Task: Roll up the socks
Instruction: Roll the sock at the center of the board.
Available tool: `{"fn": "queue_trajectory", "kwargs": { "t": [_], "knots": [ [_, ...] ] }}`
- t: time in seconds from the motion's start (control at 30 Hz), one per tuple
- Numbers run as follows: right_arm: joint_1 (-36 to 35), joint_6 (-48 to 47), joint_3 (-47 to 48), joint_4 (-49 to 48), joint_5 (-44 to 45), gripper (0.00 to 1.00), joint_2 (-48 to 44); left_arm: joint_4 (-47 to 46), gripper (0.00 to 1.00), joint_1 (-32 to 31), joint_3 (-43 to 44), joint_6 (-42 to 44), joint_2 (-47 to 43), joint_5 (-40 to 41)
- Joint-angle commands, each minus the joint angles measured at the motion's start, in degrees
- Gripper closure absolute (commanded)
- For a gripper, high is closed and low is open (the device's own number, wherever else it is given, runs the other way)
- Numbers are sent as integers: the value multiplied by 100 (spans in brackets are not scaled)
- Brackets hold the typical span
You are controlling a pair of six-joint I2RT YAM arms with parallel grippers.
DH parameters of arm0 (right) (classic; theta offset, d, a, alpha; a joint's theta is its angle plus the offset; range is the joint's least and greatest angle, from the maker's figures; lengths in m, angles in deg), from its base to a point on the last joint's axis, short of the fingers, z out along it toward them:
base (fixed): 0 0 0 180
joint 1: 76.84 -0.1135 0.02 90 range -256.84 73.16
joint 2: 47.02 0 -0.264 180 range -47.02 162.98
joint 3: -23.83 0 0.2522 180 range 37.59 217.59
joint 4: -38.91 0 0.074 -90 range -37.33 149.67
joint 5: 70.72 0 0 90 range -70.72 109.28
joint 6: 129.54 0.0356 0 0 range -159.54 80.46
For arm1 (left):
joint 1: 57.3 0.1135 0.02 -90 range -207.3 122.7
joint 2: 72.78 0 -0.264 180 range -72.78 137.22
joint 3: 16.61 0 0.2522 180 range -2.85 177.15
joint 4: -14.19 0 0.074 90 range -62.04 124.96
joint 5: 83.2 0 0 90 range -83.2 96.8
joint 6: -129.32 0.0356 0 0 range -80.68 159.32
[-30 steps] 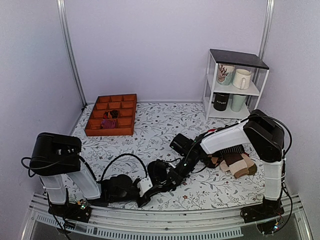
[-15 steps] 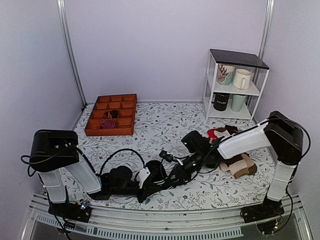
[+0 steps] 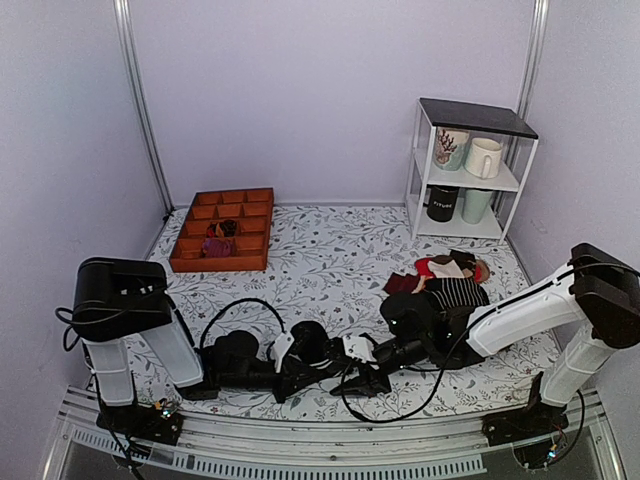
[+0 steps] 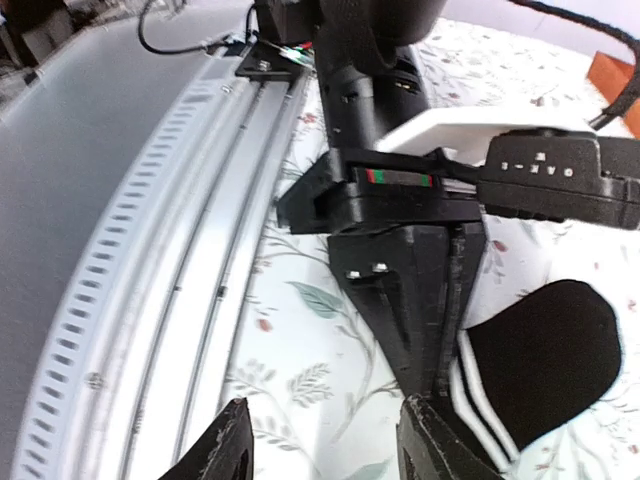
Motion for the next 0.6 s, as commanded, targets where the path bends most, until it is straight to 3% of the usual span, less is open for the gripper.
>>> {"fn": "queue_trajectory", "kwargs": {
  "t": [0.0, 0.57],
  "knots": [
    [-69, -554, -11, 54, 791, 50, 251, 1440, 100, 31, -300, -396, 515, -310],
    [-75, -554, 224, 0, 1793, 54, 970, 1464, 100, 34, -173, -343, 796, -515]
  ]
}}
